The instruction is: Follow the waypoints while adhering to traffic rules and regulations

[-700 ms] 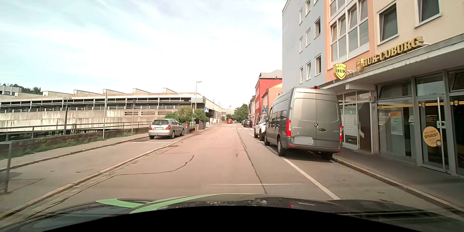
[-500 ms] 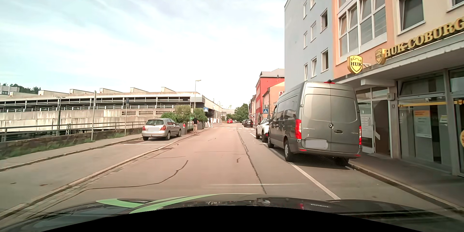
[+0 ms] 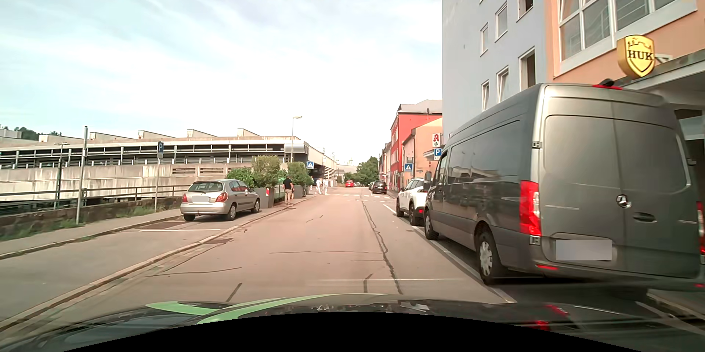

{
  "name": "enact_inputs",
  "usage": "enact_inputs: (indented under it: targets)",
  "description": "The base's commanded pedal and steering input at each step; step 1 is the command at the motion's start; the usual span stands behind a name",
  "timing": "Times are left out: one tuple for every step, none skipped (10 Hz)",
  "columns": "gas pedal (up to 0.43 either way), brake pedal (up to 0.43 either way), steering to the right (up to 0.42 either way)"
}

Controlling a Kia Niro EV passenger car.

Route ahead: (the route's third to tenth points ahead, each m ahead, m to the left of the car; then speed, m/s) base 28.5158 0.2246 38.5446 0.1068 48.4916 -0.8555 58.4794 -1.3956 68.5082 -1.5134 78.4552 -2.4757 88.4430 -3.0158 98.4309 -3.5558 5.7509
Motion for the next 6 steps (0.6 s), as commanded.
enact_inputs:
  targets:
    - [0.000,0.000,-0.001]
    - [0.000,0.006,-0.002]
    - [0.000,0.024,-0.002]
    - [0.000,0.030,-0.002]
    - [0.000,0.043,-0.002]
    - [0.000,0.049,-0.002]
